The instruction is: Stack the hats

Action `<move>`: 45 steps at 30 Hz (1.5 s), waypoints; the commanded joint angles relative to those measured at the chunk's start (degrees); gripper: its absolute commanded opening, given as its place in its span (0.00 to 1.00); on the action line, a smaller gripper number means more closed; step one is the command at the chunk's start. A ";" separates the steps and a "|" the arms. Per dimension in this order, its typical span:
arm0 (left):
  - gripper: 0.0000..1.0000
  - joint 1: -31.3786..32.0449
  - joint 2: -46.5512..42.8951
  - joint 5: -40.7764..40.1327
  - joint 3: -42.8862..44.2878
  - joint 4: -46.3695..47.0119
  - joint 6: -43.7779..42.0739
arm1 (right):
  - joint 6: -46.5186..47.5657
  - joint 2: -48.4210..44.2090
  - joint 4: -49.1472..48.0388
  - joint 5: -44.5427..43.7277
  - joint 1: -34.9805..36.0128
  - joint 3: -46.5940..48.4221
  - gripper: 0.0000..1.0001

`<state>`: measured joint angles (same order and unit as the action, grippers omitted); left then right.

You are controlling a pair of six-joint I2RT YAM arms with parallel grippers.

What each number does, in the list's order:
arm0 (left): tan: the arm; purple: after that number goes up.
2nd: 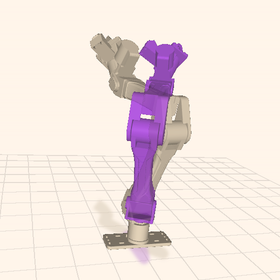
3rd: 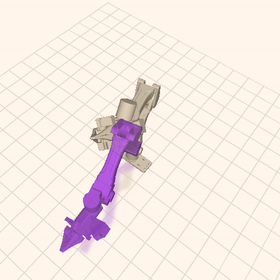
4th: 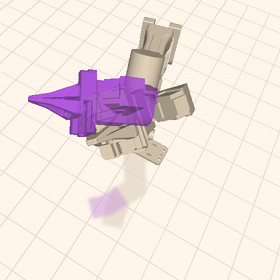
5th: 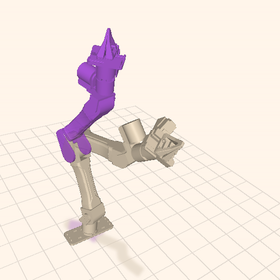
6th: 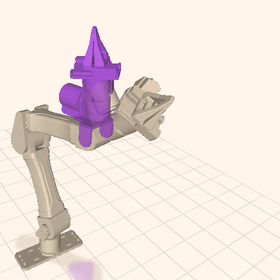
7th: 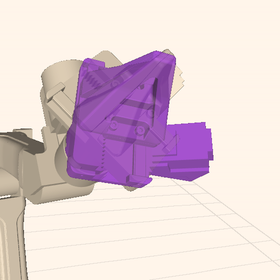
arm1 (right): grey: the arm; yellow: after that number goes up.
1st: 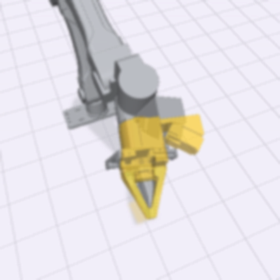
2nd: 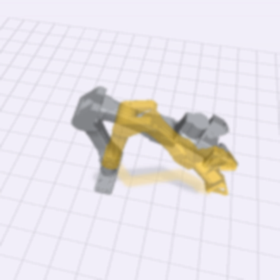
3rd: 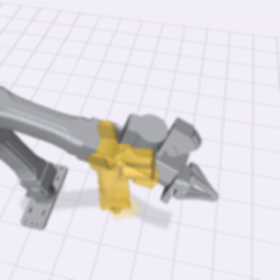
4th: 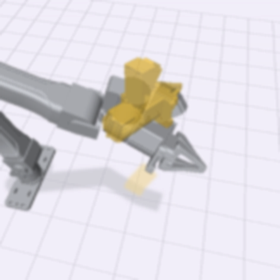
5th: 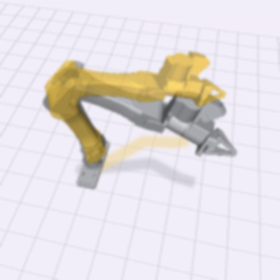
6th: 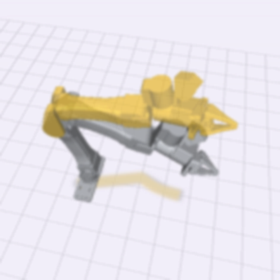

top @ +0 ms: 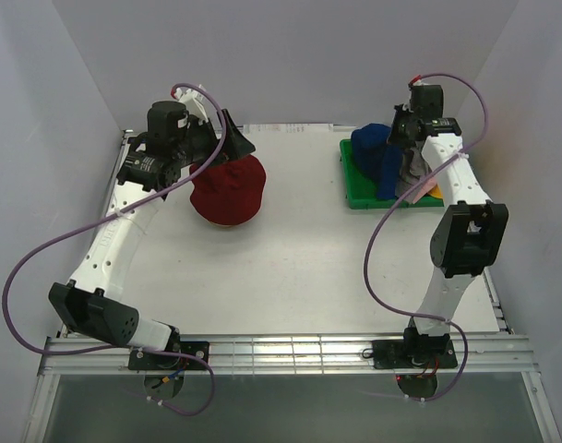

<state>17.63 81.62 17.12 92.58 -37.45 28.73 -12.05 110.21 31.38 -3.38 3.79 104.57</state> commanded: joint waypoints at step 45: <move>0.88 -0.58 -3.05 18.12 -22.43 55.63 31.38 | -46.57 -23.37 -34.71 35.46 16.60 3.36 0.08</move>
<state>17.26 78.46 32.93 71.44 9.52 55.64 -55.70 89.52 2.11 30.46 20.01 107.85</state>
